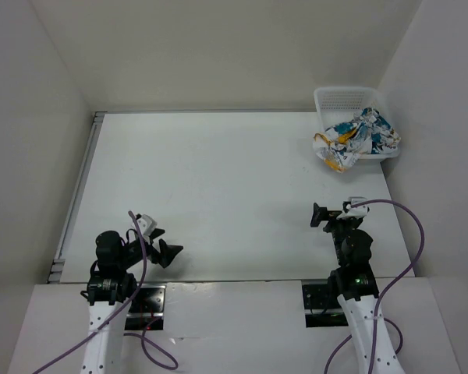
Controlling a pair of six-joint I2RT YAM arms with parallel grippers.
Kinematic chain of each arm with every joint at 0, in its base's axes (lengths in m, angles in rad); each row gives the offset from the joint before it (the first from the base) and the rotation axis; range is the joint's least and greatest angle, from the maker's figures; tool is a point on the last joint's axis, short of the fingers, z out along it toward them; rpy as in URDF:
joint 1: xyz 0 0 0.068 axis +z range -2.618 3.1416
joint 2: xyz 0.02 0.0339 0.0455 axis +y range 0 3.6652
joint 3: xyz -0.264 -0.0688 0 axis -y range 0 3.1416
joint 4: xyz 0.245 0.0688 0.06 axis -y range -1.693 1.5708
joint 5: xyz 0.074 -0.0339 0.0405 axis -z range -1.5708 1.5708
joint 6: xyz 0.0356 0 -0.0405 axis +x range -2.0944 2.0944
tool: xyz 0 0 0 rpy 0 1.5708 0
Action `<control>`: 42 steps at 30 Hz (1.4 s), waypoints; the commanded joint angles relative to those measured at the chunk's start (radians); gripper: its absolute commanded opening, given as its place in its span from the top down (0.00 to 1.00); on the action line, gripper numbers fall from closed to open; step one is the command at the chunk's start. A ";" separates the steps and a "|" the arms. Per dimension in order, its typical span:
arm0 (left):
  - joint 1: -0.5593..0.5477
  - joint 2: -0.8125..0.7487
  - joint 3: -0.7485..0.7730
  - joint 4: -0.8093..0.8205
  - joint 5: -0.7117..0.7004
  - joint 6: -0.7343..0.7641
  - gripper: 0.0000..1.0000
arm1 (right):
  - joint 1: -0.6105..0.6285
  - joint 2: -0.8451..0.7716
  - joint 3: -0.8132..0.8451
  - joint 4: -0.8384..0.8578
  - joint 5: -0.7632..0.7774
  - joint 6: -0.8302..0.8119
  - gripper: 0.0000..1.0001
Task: Fold and stack the shorts
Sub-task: Grab the shorts from the pile
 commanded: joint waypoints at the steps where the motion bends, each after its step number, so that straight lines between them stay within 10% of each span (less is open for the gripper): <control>1: -0.003 -0.037 0.014 0.007 0.016 0.004 0.01 | -0.004 -0.017 -0.040 0.057 -0.001 -0.010 0.01; 9: -0.003 -0.037 0.014 0.023 0.132 0.004 0.01 | -0.004 -0.017 -0.025 0.073 -0.067 -0.065 0.01; 12: -0.003 -0.037 0.014 0.039 0.160 0.004 0.01 | -0.004 -0.017 0.000 0.186 -0.654 -0.550 0.00; 13: -0.003 -0.037 0.014 0.051 0.142 0.004 0.01 | -0.004 -0.017 -0.011 0.135 -0.797 -0.881 0.00; 14: -0.003 -0.037 0.000 0.141 0.122 0.004 0.01 | -0.004 -0.017 -0.041 -0.086 -0.816 -1.835 0.00; 15: -0.003 -0.037 -0.017 0.208 0.122 0.004 0.01 | 0.005 0.004 -0.042 -0.044 -0.790 -1.893 0.03; 22: -0.032 -0.024 0.023 0.648 0.044 0.004 0.01 | 0.030 0.071 0.074 0.355 -0.822 -1.495 0.01; 27: -0.054 0.104 0.130 0.538 -0.113 0.004 0.01 | 0.049 0.629 0.483 0.257 -0.508 -1.073 0.01; 31: -0.063 0.459 0.380 0.296 -0.182 0.004 0.01 | 0.062 1.232 1.031 0.041 -0.014 -0.496 0.01; 35: -0.109 0.995 0.824 0.059 -0.494 0.004 0.01 | -0.113 1.662 1.578 -0.327 -0.013 -0.179 0.01; 39: -0.130 1.559 1.300 -0.325 -0.543 0.004 0.01 | -0.167 1.881 1.719 -0.355 0.123 -0.006 0.01; 42: -0.130 1.646 1.399 -0.345 -0.434 0.004 0.01 | -0.211 1.946 1.787 -0.355 0.176 0.037 0.01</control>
